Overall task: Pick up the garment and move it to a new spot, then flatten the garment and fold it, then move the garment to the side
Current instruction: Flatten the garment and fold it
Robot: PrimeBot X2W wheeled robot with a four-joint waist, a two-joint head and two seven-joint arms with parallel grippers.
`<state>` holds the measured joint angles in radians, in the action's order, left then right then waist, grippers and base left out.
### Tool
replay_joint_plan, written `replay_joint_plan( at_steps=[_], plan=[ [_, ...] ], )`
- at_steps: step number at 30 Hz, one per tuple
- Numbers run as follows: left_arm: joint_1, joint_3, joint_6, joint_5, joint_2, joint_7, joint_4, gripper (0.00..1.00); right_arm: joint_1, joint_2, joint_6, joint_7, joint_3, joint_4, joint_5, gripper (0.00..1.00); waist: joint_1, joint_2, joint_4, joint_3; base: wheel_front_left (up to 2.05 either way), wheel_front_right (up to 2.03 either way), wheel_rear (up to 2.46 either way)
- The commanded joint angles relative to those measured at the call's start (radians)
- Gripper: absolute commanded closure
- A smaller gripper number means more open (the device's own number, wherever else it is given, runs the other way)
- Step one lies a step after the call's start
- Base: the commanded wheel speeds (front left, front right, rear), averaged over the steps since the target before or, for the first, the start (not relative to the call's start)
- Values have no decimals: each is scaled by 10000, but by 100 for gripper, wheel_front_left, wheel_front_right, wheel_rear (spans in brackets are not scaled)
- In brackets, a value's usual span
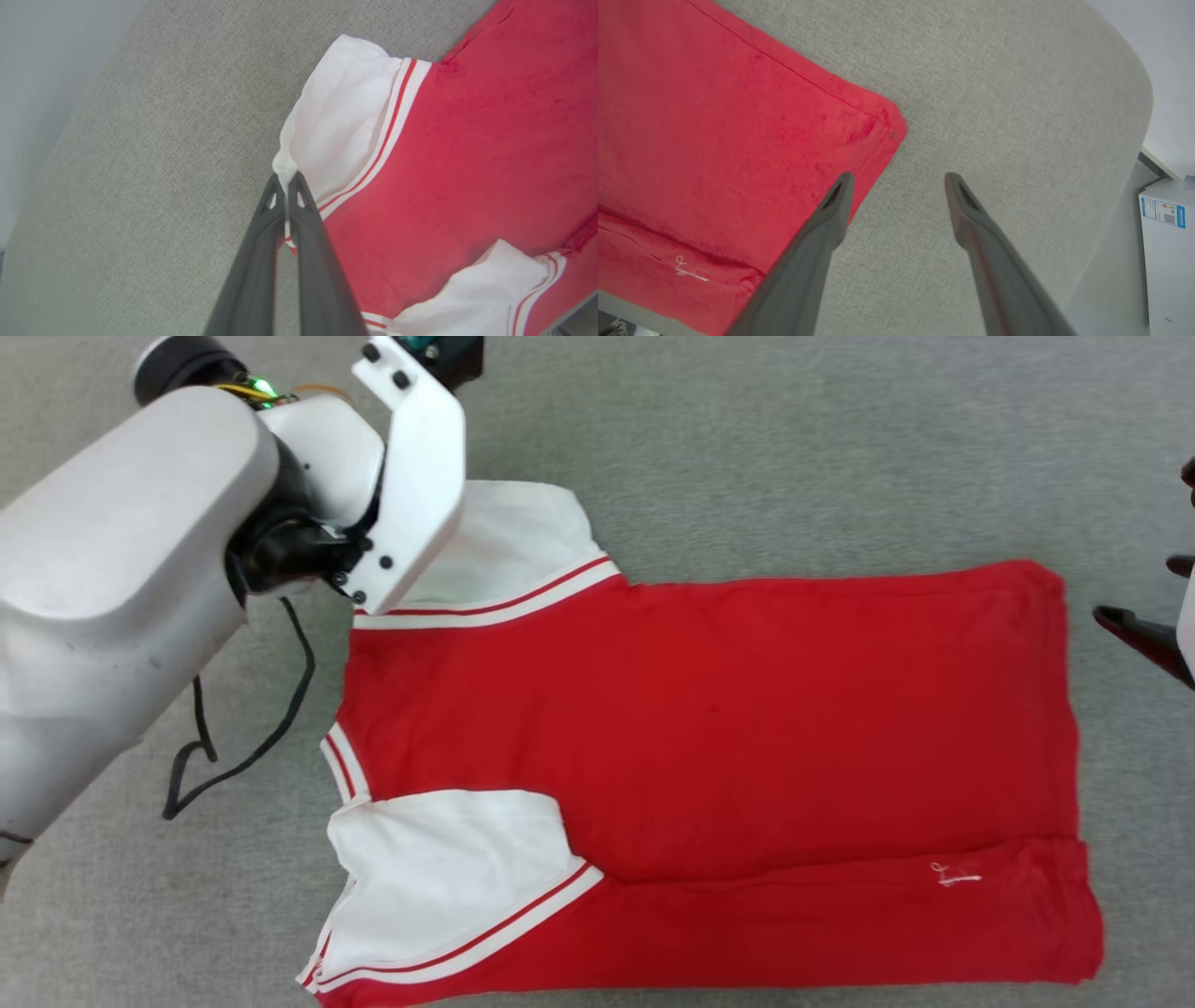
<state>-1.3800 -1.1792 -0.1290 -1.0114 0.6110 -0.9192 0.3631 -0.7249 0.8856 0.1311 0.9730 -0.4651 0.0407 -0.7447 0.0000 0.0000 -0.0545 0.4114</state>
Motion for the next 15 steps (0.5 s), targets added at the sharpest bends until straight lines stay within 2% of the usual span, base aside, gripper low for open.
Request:
replay_joint_plan(
  at_steps=[1, 6, 11, 15],
  plan=[
    [-102, -43, -2, 17, -100, 87, -49, 100, -286, 46, -8, 297, -182, -170, -225, 0, 0, 0, 208, 204, 0, 0, 0],
    [-357, -276, -4, 59, -157, 324, -268, 100, -1275, -223, -8, 1469, -930, -1044, -454, 0, 0, 0, 500, 567, 0, 0, 0],
    [-652, -438, -3, 29, -207, 544, -424, 100, -1863, -584, -8, 1730, -1415, -1932, -250, 0, 0, 0, 729, 927, 0, 0, 0],
    [-793, -608, -3, 45, -113, 702, -529, 100, -1720, -764, -8, 1632, -1827, -2395, -430, 0, 0, 0, 814, 1106, 0, 0, 0]
  ],
)
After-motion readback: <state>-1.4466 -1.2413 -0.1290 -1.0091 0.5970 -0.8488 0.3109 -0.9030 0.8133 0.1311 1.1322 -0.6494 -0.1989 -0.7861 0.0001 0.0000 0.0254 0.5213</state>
